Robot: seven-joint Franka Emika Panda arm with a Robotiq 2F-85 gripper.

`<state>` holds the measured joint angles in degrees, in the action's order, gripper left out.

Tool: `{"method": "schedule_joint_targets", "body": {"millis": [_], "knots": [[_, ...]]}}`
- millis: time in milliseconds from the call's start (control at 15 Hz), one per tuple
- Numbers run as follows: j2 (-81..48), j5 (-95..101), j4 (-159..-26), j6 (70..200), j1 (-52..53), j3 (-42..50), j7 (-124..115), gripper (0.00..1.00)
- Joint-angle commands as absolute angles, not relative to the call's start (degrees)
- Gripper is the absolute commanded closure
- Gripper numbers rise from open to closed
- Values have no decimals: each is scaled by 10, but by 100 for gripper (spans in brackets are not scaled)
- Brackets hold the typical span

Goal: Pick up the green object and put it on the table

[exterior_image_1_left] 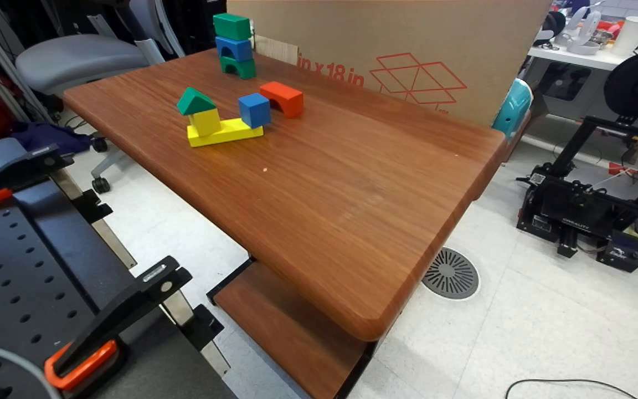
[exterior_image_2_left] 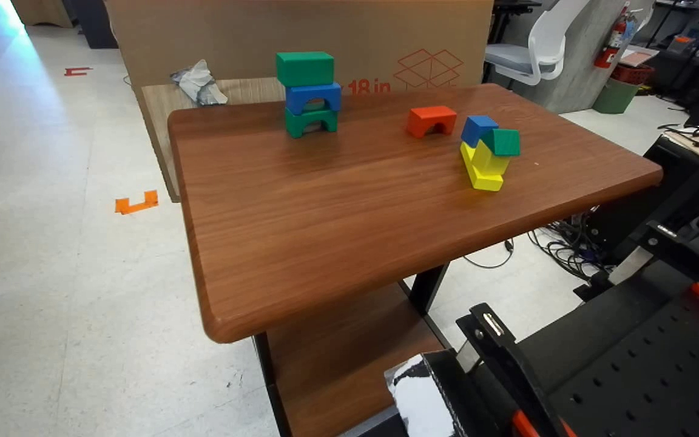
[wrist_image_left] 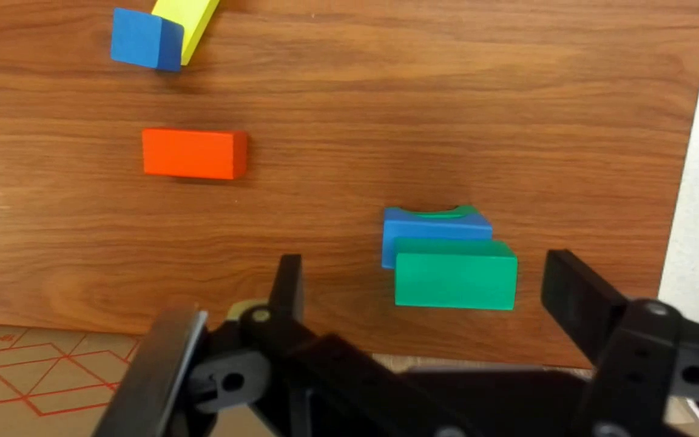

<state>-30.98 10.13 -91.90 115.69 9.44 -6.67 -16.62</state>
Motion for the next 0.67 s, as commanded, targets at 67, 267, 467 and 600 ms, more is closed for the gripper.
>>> {"method": "schedule_joint_targets", "body": {"millis": [67,267,467,600], "knots": [[-334,73,-891,1143,103,-56,-143,0],[-341,69,-889,1147,105,-54,-146,0],[-348,73,-889,1152,109,-50,-153,0],[-357,73,-884,1150,111,-49,-154,0]]}}
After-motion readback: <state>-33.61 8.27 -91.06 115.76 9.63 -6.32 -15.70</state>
